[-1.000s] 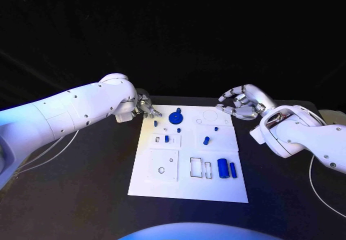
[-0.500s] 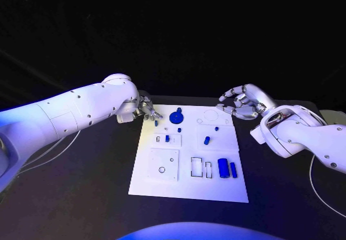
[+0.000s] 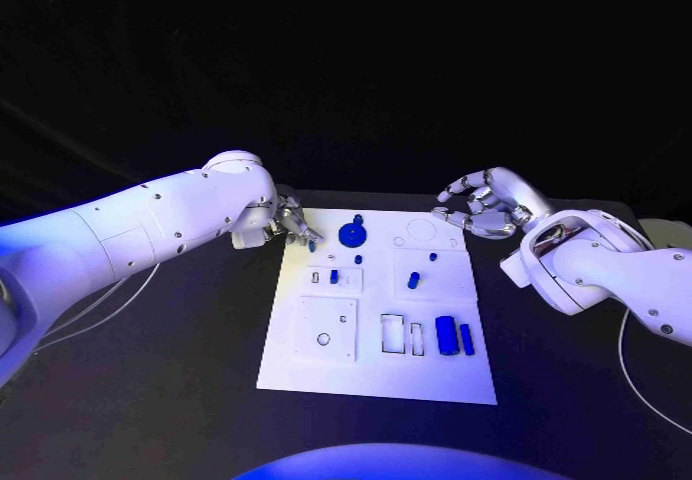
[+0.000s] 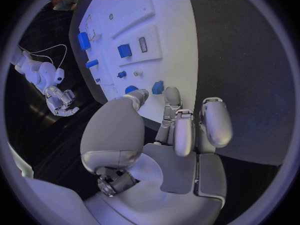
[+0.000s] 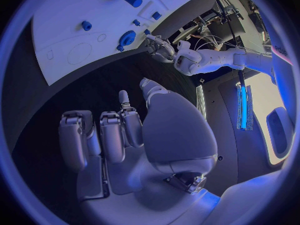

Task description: Assemble the parts on the task board

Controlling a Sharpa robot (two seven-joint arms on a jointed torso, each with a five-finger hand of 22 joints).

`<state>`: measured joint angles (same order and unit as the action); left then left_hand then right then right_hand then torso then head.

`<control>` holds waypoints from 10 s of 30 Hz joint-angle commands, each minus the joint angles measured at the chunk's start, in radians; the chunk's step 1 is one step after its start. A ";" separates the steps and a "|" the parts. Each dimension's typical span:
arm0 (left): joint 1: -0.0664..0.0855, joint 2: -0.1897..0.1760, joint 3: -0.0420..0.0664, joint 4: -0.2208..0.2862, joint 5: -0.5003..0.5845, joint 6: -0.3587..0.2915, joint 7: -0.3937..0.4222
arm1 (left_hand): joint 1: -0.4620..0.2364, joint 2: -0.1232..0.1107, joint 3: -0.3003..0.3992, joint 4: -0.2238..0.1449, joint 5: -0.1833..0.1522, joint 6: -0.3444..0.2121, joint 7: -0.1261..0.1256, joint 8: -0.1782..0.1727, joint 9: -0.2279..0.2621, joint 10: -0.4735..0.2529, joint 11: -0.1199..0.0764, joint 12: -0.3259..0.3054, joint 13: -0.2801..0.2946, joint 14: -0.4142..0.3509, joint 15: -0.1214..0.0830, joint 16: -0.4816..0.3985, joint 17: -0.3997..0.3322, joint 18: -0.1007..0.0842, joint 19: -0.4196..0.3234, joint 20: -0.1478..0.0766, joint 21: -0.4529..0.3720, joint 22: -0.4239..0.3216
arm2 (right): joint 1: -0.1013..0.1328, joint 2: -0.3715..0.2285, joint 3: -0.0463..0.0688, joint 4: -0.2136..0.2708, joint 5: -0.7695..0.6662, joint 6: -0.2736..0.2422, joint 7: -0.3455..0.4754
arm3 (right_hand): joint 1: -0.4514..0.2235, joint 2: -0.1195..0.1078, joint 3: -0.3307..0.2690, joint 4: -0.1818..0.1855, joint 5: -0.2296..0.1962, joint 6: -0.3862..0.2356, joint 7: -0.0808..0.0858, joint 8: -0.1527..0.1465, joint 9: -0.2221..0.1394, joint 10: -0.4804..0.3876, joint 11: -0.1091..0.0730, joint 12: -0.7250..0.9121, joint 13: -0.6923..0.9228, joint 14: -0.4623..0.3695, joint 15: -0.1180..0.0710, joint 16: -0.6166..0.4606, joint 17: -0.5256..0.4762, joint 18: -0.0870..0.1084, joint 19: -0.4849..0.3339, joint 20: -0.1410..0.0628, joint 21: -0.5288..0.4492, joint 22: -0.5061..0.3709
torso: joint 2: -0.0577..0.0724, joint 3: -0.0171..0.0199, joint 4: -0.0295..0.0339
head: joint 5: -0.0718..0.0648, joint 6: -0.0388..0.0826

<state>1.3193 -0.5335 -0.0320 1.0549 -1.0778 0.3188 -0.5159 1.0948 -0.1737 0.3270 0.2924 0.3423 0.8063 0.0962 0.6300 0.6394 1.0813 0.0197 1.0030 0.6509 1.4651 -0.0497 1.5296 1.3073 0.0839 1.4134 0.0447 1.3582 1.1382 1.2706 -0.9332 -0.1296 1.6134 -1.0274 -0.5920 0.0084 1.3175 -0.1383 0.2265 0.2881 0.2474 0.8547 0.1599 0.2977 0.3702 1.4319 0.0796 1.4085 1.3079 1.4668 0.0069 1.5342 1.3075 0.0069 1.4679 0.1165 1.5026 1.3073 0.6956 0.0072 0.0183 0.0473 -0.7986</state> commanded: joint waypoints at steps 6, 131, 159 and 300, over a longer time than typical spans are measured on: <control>-0.002 0.001 0.000 0.003 0.007 0.011 0.002 | 0.037 0.009 0.010 -0.006 0.004 0.011 -0.006 0.009 -0.003 0.011 -0.005 0.008 0.000 0.084 -0.002 0.004 0.184 -0.002 0.006 -0.004 0.008 0.005 | -0.001 0.001 0.000 0.000 -0.003 0.007 0.009 | -0.011 0.004 0.007 0.000 0.007 -0.009 -0.001 0.006 -0.001 -0.005 -0.004 -0.003 0.111 0.079 -0.004 -0.003 0.162 0.015 0.053 -0.008 -0.007 0.202 | -0.001 0.0007 -0.0003 | 0.001 -0.001; -0.082 -0.213 -0.028 0.398 -0.027 -0.187 0.008 | 0.058 -0.037 0.560 -0.288 0.126 0.063 -0.038 0.127 0.027 0.187 -0.041 0.137 0.166 0.086 -0.034 0.006 0.182 -0.014 0.032 -0.021 0.048 0.081 | -0.007 -0.003 0.000 0.000 -0.003 0.010 0.005 | -0.010 0.004 0.017 -0.002 0.023 -0.007 -0.002 0.012 -0.001 -0.001 -0.005 0.001 0.114 0.079 -0.005 -0.004 0.162 0.015 0.054 -0.009 -0.007 0.202 | -0.004 0.0017 0.0024 | 0.016 -0.028; -0.083 -0.197 -0.030 0.396 -0.028 -0.173 0.008 | 0.043 -0.043 0.548 -0.287 0.135 0.070 -0.041 0.132 0.028 0.212 -0.043 0.167 0.215 0.087 -0.035 0.009 0.187 -0.015 0.034 -0.022 0.050 0.085 | -0.009 -0.003 0.000 0.000 -0.002 0.009 0.006 | -0.010 0.004 0.017 -0.002 0.023 -0.007 -0.002 0.012 -0.001 -0.001 -0.005 0.001 0.114 0.079 -0.005 -0.004 0.162 0.015 0.054 -0.009 -0.007 0.202 | -0.004 0.0019 0.0018 | 0.016 -0.032; -0.120 -0.012 -0.028 0.204 -0.520 -0.406 0.527 | 0.320 -0.078 0.193 -0.201 -0.009 0.040 0.056 -0.200 -0.312 -0.140 0.082 -0.531 -0.481 -0.178 0.079 -0.154 -0.375 0.070 -0.234 0.075 -0.246 -0.345 | -0.014 0.001 0.000 -0.005 0.016 -0.003 0.028 | -0.016 -0.010 0.044 -0.002 0.025 -0.019 -0.003 0.023 -0.004 -0.078 -0.007 -0.095 0.028 0.052 -0.008 -0.055 0.065 0.042 -0.005 -0.012 -0.110 0.124 | -0.003 0.0025 0.0023 | -0.026 -0.012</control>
<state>1.1993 -0.5492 -0.0604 1.2600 -1.5864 -0.1172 0.0161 1.4147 -0.2593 0.5153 0.0907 0.3369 0.8387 0.1511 0.4348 0.3276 0.9363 0.1014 0.4754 0.1704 1.2809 0.0275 1.3725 0.9290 0.1701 1.1745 0.1196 1.1088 0.7882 1.2570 -0.9333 -0.1297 1.6076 -1.0078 -0.5965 0.0284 1.3055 -0.1423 0.2664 0.2867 0.2670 0.8412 0.1591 0.3172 0.3678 1.3576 0.0733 1.3156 1.3079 1.4667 0.0070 1.4822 1.3076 0.0378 1.4643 0.1129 1.3996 1.3076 0.6921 0.0100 0.0204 0.0218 -0.8099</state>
